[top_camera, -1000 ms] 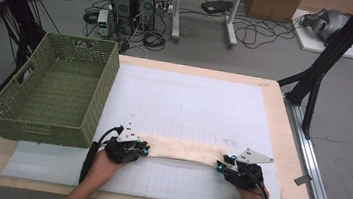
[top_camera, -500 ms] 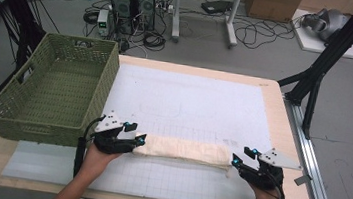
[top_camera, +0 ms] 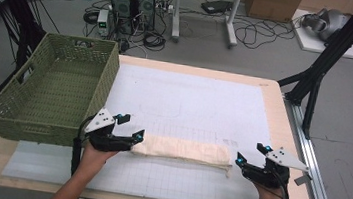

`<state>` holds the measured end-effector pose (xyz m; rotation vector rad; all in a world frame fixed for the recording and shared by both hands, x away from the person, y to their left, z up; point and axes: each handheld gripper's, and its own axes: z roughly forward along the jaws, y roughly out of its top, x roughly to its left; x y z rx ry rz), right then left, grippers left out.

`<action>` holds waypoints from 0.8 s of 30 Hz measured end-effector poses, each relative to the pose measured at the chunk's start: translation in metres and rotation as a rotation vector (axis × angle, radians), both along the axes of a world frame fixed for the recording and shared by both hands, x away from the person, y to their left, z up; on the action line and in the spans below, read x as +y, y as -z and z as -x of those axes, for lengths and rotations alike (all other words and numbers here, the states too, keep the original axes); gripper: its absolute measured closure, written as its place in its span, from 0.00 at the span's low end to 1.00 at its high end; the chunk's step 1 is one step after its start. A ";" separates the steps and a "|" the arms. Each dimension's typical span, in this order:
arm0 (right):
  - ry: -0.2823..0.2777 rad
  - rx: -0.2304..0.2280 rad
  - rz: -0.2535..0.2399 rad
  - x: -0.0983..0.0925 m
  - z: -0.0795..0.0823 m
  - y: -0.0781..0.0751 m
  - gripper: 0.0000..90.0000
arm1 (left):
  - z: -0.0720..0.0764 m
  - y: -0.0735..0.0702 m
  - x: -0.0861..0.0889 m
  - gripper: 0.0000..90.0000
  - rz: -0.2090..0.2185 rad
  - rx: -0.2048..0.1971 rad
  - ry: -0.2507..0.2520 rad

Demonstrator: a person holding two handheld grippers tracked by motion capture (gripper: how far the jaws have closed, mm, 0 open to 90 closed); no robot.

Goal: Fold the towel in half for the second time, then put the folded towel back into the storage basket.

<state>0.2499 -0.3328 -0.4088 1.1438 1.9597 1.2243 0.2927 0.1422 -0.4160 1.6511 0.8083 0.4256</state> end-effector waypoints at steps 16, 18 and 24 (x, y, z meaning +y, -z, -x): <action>-0.019 0.005 0.004 0.000 -0.002 0.002 0.13 | -0.002 0.003 -0.001 0.24 -0.014 0.018 -0.001; -0.014 0.010 -0.002 -0.002 -0.002 0.002 0.13 | -0.002 0.003 -0.001 0.24 -0.013 0.021 -0.004; -0.010 0.010 0.001 -0.003 -0.002 0.003 0.13 | -0.003 0.004 -0.002 0.24 -0.019 0.029 0.002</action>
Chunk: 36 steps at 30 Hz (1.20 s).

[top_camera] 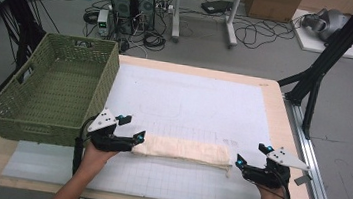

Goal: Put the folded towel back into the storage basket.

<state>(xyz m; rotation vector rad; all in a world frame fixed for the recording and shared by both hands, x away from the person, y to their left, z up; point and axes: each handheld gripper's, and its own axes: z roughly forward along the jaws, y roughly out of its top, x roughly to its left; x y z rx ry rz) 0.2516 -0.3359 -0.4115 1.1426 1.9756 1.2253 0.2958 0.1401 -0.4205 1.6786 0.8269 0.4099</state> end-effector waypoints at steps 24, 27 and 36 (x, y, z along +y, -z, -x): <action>-0.005 0.010 0.010 0.003 -0.001 0.001 0.13 | 0.000 0.005 0.000 0.25 -0.037 0.079 -0.024; -0.017 0.008 0.019 0.005 -0.002 0.002 0.13 | 0.000 0.005 -0.002 0.25 -0.049 0.093 -0.024; -0.030 0.016 0.032 0.007 0.003 0.002 0.13 | 0.004 0.008 -0.005 0.38 -0.096 0.157 -0.030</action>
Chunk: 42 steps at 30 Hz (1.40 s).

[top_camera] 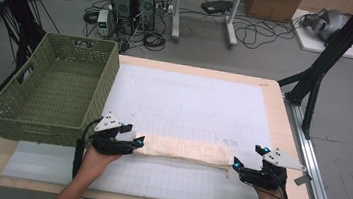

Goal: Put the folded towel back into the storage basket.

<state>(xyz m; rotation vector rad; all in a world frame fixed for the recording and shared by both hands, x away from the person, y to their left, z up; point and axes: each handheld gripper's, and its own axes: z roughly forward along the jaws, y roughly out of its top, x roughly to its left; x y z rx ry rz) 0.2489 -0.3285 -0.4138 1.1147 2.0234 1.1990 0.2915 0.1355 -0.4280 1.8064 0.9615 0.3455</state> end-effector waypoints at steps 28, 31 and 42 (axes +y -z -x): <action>-0.028 0.030 0.012 0.006 -0.003 0.007 0.13 | 0.005 0.021 -0.009 0.59 -0.160 0.116 0.047; -0.028 0.038 0.025 0.007 -0.004 0.007 0.13 | 0.004 0.021 -0.009 0.67 -0.157 0.124 0.051; -0.046 0.079 0.009 0.013 -0.009 0.011 0.12 | 0.004 0.021 -0.012 0.85 -0.138 0.147 0.074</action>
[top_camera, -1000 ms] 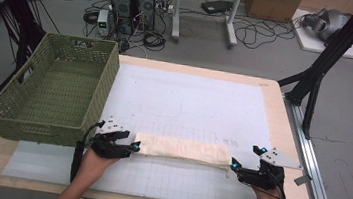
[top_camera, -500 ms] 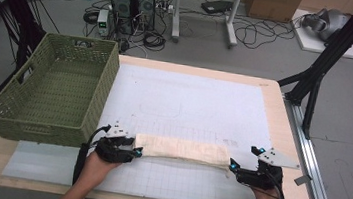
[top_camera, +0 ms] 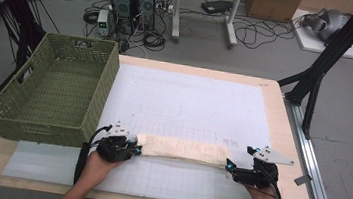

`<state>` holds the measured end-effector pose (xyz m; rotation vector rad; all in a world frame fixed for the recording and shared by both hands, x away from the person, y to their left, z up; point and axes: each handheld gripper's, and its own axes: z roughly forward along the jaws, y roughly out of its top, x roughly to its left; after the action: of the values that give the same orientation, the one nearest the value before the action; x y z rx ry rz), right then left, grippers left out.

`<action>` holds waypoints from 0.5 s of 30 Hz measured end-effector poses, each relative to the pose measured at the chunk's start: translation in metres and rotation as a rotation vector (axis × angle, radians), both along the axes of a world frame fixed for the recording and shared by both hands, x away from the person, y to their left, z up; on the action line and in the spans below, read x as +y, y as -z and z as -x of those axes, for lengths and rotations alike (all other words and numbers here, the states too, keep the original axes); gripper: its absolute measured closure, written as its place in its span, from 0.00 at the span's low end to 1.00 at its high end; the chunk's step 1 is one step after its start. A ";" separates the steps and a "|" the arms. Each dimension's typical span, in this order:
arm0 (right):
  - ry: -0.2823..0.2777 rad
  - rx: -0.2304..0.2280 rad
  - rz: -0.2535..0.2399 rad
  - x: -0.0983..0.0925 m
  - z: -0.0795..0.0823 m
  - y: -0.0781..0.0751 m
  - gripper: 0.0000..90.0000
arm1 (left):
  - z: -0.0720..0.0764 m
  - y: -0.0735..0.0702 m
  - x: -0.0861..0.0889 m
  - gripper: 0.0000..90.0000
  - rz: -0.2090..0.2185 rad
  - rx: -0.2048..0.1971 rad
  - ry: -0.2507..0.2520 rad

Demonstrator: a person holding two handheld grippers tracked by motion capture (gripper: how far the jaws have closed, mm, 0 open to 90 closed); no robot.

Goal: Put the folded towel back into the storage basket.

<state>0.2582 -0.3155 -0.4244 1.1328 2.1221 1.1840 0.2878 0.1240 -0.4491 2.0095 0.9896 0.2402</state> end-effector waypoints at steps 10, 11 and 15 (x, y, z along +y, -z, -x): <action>-0.024 0.040 -0.013 0.010 -0.001 0.009 0.20 | 0.000 0.000 0.000 0.86 -0.005 -0.008 0.006; -0.026 0.043 -0.010 0.011 -0.001 0.010 0.23 | 0.000 0.000 0.000 0.86 -0.005 -0.008 0.006; -0.016 0.058 -0.006 0.012 -0.002 0.014 0.31 | 0.000 0.000 0.000 0.85 0.005 -0.004 0.000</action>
<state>0.2600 -0.3036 -0.4385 1.1680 2.1762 1.1792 0.2879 0.1238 -0.4496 2.0042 0.9870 0.2413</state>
